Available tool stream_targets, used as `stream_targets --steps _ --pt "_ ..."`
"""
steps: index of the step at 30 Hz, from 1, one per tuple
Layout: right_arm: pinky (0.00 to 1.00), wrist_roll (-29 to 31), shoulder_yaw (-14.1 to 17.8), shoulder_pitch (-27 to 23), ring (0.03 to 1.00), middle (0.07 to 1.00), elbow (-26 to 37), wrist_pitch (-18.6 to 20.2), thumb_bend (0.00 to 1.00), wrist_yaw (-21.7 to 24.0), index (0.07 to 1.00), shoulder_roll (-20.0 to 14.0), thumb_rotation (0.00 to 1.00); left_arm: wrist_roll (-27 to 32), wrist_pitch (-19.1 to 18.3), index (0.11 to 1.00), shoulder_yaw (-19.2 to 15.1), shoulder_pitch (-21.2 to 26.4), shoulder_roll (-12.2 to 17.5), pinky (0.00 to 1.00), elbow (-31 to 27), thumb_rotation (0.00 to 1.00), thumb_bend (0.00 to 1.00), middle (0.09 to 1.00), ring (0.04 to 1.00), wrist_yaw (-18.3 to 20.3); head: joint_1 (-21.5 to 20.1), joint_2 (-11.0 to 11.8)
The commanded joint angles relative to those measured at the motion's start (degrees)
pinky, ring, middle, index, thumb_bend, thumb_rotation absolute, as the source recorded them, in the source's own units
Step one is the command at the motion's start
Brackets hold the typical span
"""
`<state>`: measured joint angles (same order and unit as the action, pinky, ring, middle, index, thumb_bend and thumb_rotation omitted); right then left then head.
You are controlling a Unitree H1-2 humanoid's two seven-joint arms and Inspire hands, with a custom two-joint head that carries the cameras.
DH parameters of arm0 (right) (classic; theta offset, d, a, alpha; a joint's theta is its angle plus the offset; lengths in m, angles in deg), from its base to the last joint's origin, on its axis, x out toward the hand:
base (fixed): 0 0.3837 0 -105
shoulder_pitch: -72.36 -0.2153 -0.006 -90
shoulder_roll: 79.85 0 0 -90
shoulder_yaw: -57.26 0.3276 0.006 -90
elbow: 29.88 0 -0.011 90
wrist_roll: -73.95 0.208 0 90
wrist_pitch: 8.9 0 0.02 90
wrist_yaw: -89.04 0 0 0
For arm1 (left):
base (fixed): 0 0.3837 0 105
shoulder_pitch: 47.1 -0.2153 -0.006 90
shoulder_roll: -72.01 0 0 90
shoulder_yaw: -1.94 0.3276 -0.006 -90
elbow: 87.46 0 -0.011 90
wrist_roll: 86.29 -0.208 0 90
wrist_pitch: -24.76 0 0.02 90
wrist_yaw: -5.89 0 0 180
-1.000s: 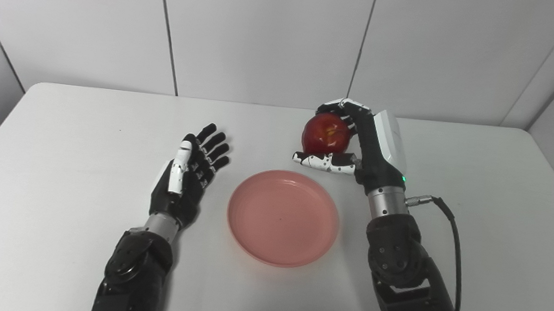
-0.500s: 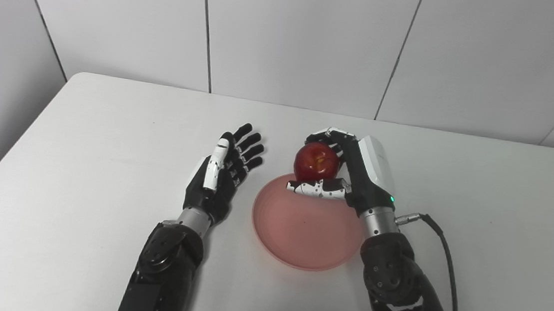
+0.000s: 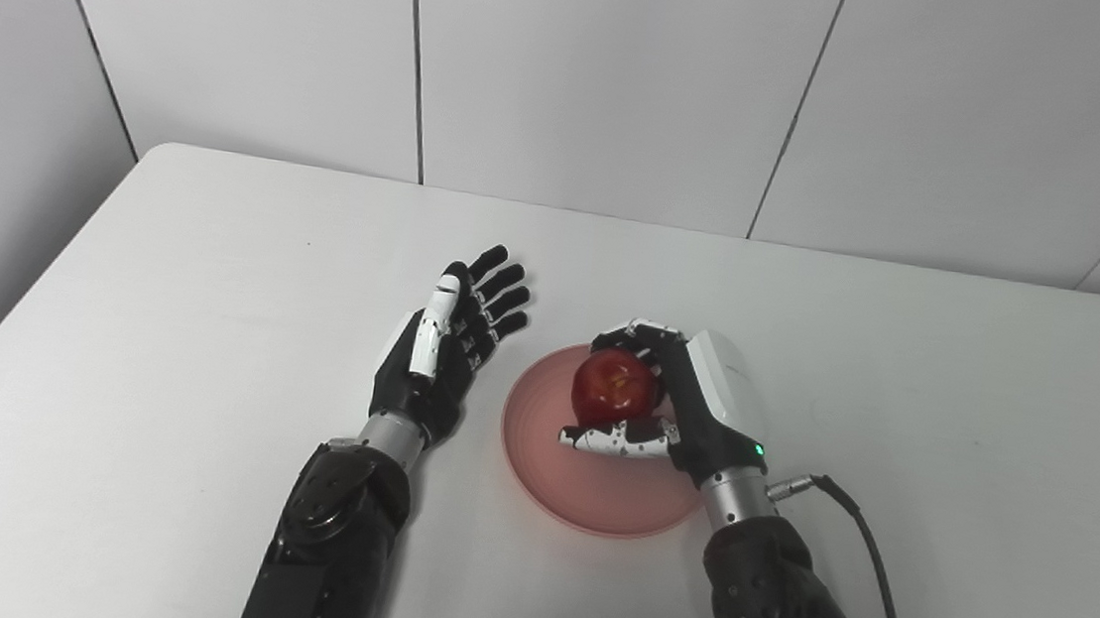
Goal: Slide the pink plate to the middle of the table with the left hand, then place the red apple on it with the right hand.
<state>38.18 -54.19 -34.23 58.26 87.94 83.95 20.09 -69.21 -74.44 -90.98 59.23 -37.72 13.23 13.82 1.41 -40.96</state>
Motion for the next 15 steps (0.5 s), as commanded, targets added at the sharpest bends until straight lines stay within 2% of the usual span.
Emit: stream_targets --steps 1,15 --pt "0.25 -0.8 -0.2 -1.3 0.34 0.444 1.0 -2.7 0.52 -0.6 0.488 0.4 0.13 -1.1 -3.2 0.858 0.0 -2.5 0.2 0.87 2.2 1.0 0.36 0.88 0.878 -1.7 -0.1 -0.1" --pt "0.23 -1.0 -0.8 0.9 0.32 0.432 1.1 -1.7 0.51 0.6 0.489 0.2 0.13 -1.2 -3.7 0.858 0.0 -2.4 0.3 0.86 1.8 1.0 0.36 0.878 0.878 -1.8 -0.4 -0.6"
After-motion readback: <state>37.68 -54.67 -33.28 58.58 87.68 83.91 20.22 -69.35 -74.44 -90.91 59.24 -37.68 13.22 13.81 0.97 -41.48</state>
